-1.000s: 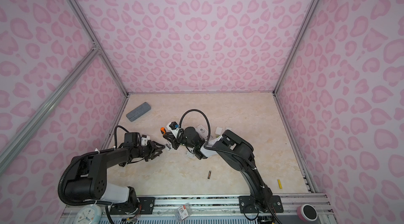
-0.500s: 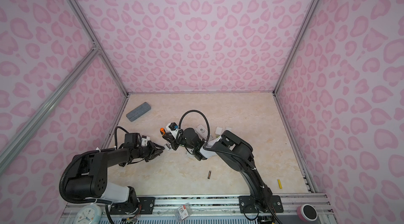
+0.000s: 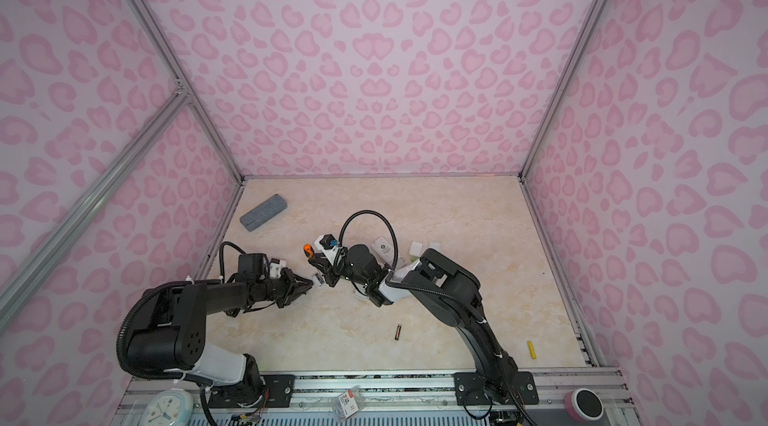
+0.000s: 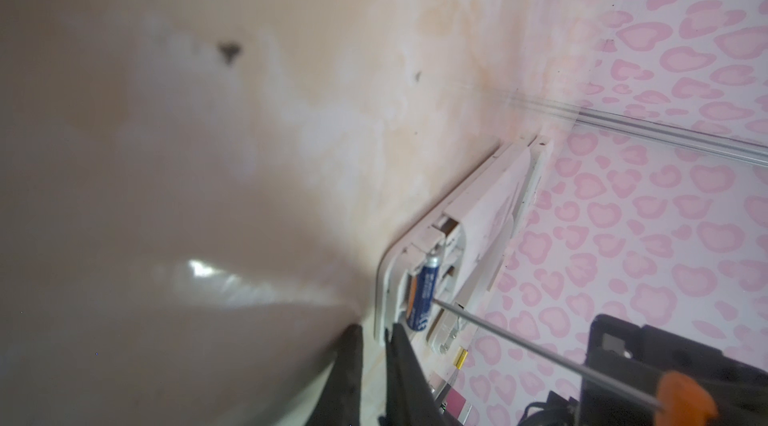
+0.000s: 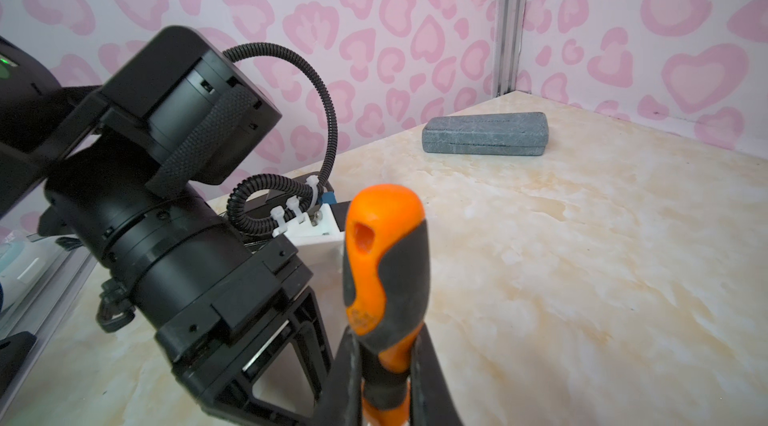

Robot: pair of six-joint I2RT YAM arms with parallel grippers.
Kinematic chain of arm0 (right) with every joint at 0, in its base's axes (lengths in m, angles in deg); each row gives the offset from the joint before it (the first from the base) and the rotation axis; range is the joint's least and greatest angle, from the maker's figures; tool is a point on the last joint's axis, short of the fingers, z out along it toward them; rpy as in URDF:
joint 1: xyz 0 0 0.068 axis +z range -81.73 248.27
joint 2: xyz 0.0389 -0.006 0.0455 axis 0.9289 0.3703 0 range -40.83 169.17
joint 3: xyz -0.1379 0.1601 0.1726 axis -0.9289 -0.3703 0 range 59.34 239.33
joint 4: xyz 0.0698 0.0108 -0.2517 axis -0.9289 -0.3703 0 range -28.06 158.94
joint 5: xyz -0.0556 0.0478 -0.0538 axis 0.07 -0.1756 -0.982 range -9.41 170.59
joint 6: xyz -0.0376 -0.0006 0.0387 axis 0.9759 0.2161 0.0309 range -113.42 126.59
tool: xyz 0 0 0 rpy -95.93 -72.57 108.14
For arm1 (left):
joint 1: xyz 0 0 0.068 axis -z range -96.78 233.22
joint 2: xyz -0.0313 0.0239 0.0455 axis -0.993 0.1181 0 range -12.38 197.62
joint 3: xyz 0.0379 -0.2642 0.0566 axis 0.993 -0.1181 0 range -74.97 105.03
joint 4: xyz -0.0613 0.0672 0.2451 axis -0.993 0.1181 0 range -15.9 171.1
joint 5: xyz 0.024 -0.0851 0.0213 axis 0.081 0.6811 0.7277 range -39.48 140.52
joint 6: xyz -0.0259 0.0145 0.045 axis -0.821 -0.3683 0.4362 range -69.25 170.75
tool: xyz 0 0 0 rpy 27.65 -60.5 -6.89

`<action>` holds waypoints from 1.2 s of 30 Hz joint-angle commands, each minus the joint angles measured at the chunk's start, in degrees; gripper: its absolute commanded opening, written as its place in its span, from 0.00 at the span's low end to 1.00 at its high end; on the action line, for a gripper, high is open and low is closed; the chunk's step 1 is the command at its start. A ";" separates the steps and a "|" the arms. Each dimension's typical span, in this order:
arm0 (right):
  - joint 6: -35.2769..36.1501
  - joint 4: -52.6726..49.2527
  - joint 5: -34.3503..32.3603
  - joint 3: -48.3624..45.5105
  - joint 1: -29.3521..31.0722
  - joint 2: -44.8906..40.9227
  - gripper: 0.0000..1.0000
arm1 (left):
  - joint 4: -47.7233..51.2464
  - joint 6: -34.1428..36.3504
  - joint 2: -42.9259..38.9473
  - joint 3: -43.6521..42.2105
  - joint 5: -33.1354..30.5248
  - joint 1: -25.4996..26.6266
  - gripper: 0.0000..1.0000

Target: Unload the batteries from the remote control

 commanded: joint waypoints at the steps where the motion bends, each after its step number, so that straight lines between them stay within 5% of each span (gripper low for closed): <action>1: -0.25 -0.52 -1.39 0.13 0.10 0.30 0.00 | 0.44 -0.29 0.70 -0.56 -2.26 0.09 0.13; 7: -0.96 0.22 -3.43 -0.78 0.40 0.15 0.00 | -0.35 -1.22 1.07 -0.39 -2.28 0.94 0.05; 16: -0.33 1.60 -8.33 -2.76 1.44 -0.28 0.00 | -0.26 -2.05 0.68 -0.04 -2.55 1.57 0.04; 26: -10.19 8.50 -7.40 -2.56 0.28 0.10 0.00 | 1.01 -1.77 0.19 0.59 -2.68 1.64 0.04; 36: -8.75 1.03 -7.68 1.63 -0.09 0.29 0.00 | 3.32 -2.09 -4.21 0.60 -4.18 1.51 0.04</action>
